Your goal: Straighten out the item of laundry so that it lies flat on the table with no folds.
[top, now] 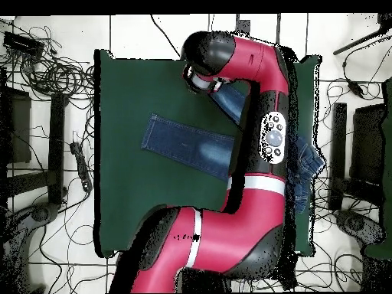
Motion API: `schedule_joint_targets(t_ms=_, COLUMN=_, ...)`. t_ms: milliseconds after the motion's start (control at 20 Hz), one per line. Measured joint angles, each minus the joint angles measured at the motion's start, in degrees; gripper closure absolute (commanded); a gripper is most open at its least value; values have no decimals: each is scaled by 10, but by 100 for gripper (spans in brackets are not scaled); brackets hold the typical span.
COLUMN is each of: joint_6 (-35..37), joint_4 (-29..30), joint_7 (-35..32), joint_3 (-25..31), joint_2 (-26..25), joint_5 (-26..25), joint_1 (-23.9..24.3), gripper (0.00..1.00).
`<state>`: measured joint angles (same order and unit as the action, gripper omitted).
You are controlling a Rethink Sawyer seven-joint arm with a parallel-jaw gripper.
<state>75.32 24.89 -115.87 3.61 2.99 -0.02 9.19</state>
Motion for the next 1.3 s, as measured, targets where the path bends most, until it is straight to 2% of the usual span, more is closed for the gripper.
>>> schedule_joint_targets(t_ms=150, joint_6=0, joint_4=18, joint_7=-6, joint_3=0, joint_2=11, joint_5=5, joint_1=0, gripper=0)
schedule_joint_targets(t_ms=850, joint_6=0, joint_4=28, joint_7=-10, joint_3=0, joint_2=13, joint_5=10, joint_1=1, gripper=0)
schedule_joint_targets(t_ms=1300, joint_6=-10, joint_4=35, joint_7=-10, joint_3=0, joint_2=13, joint_5=38, joint_1=2, gripper=0)
